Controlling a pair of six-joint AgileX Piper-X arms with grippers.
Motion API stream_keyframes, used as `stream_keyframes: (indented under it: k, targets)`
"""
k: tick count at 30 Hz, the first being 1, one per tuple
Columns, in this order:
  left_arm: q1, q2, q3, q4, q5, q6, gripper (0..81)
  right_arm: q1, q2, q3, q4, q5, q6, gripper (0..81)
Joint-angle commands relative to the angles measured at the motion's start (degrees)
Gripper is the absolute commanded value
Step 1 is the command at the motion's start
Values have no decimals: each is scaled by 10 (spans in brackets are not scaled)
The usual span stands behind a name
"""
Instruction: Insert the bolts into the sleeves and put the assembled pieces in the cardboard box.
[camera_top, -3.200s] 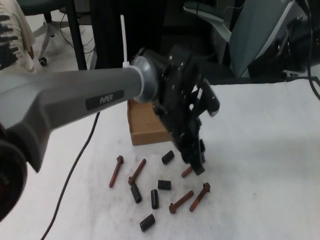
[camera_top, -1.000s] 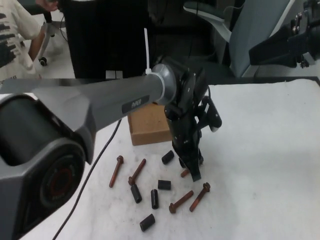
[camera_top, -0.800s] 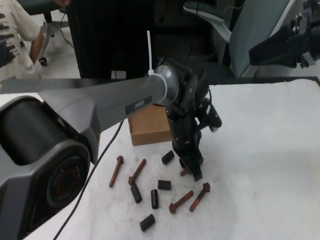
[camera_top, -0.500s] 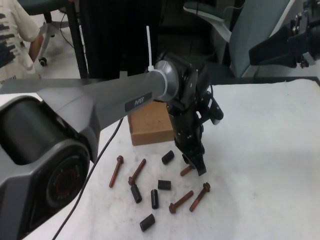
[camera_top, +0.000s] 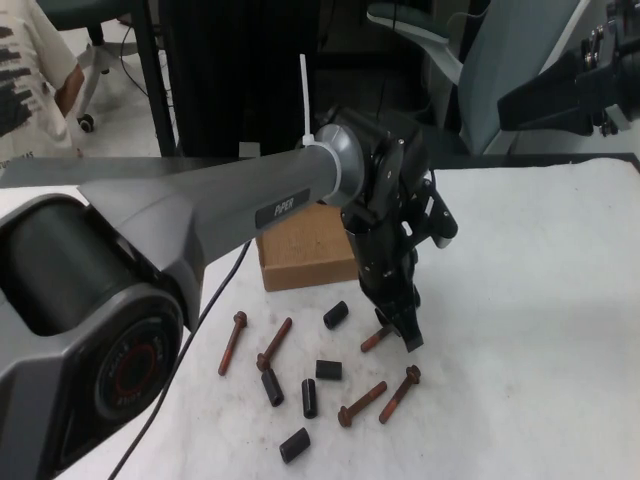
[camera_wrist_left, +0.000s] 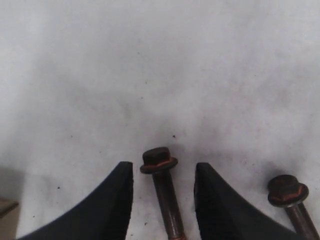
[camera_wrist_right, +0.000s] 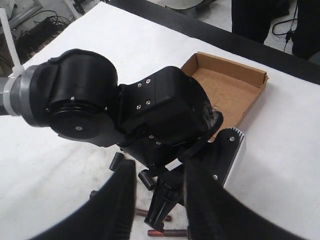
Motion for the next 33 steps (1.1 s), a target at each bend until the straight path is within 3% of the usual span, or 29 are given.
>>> stream_keyframes:
  k: [1,25,26,28,30,33]
  targets:
    - [7,-5,-6,7,-8,-5,378,0,-6,-3,1,-8,0,312]
    - [11,29,-12,18,-3,-22,377,0,-6,-3,0,-8,0,312]
    - [11,29,-12,18,-3,-22,355,0,-6,-3,0,-8,0,310]
    - [11,29,-12,20,-3,-10,225,0,-6,-3,0,-8,0,298]
    - [11,29,-12,20,-4,-9,7,0,-6,-3,0,-8,0,271]
    - [10,29,-12,21,-4,-5,3,0,-6,-3,-3,-8,0,224]
